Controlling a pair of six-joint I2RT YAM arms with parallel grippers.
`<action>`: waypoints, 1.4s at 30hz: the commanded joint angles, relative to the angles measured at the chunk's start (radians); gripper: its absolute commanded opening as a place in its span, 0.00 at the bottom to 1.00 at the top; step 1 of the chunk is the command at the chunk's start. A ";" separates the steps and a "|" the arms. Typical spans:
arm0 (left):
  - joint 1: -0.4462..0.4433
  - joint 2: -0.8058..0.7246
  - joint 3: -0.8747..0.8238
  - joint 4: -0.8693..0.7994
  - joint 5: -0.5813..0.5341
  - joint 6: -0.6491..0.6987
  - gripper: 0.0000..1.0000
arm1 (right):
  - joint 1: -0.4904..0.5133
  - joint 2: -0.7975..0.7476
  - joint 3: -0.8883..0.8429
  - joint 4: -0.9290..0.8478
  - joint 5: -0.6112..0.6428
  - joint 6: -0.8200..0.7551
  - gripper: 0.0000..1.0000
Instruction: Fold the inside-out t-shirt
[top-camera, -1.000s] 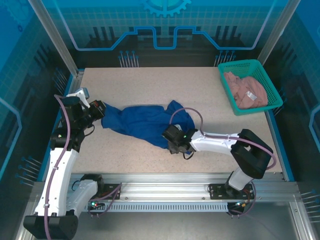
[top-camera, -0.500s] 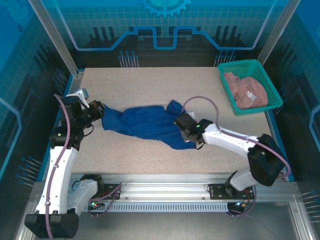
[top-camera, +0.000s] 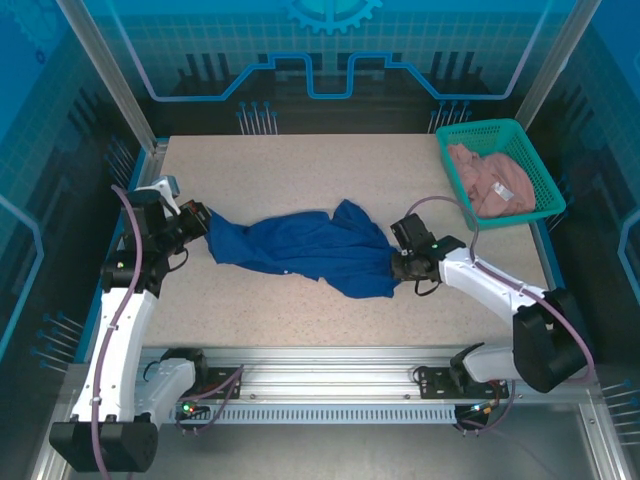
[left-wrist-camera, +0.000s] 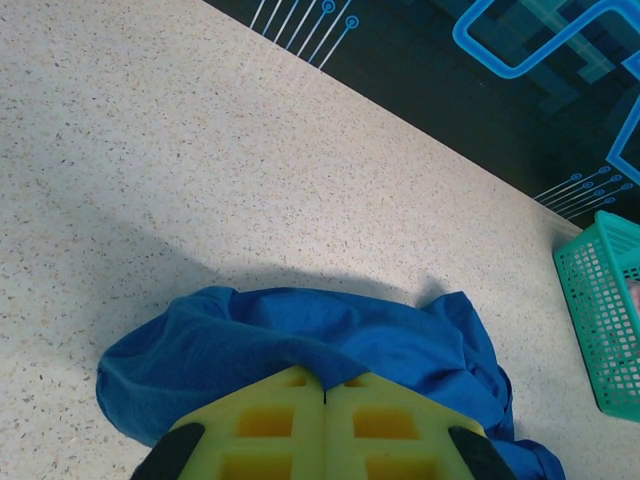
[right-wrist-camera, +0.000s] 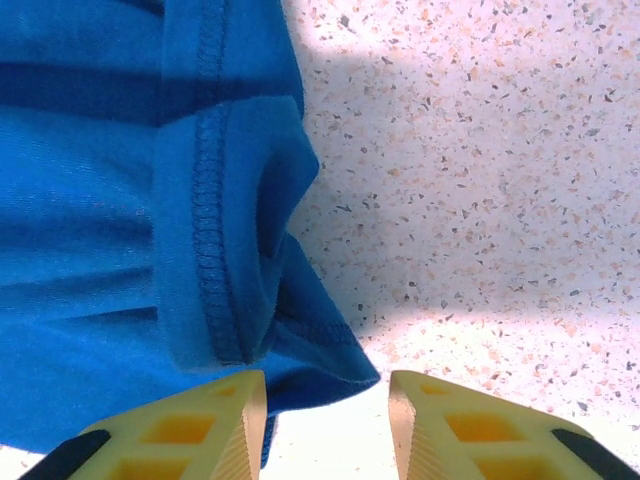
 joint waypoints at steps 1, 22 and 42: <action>0.014 0.002 0.019 0.005 0.034 0.016 0.00 | -0.001 -0.029 -0.021 -0.018 -0.032 -0.007 0.41; 0.020 -0.008 0.025 -0.009 0.027 0.024 0.00 | -0.026 0.162 0.091 0.032 0.170 -0.052 0.35; 0.039 0.000 0.023 -0.003 0.046 0.017 0.00 | -0.239 0.041 -0.045 0.122 -0.202 -0.121 0.46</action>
